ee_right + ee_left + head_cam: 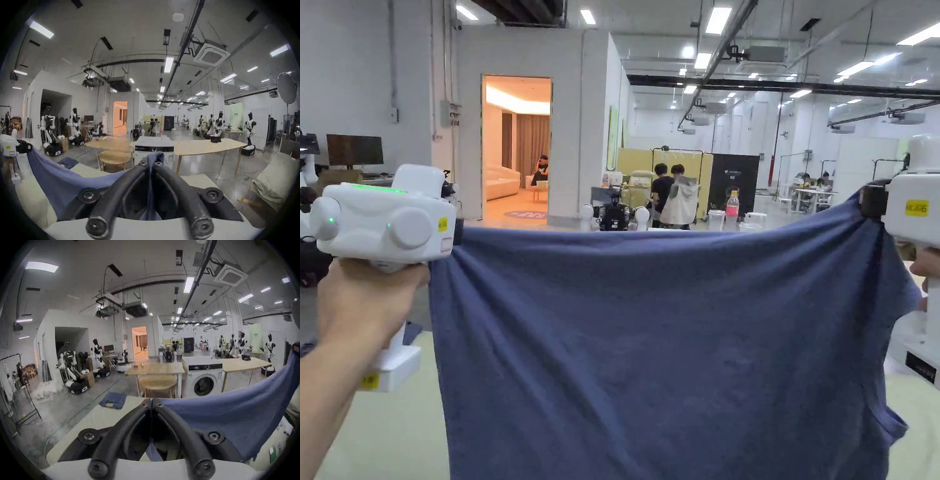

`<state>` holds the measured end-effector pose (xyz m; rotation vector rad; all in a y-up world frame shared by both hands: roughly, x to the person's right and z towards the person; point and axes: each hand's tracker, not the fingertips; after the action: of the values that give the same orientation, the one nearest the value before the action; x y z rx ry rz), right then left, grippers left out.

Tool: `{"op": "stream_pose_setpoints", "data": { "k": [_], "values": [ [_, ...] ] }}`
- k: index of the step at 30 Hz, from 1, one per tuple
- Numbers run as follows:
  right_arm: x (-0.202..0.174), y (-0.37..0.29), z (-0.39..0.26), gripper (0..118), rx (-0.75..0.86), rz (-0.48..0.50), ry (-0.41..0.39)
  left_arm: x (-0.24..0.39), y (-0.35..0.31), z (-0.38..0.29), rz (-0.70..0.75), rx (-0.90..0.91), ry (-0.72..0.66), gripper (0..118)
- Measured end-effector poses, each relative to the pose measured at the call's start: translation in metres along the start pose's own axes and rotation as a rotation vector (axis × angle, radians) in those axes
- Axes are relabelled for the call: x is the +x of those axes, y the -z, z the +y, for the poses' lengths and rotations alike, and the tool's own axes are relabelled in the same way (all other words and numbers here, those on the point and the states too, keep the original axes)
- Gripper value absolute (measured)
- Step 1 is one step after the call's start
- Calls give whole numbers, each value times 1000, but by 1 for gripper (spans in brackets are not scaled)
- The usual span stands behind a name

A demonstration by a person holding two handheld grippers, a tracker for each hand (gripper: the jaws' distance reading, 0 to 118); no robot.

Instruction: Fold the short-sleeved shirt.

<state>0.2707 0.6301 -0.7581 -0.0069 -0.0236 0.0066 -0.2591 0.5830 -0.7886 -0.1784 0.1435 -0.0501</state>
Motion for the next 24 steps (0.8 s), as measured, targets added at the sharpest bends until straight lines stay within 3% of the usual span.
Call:
{"op": "stream_pose_setpoints", "data": {
  "k": [9, 17, 24],
  "values": [
    [5, 21, 33, 0, 66, -31, 15, 4, 13, 44, 3, 72, -31, 0],
    [19, 35, -56, 0, -27, -64, 17, 15, 42, -40, -28, -55, -76, 0],
    [30, -22, -98, 0, -52, -42, 5, 16, 5, -91, -89, -125, -75, 0]
  ]
}}
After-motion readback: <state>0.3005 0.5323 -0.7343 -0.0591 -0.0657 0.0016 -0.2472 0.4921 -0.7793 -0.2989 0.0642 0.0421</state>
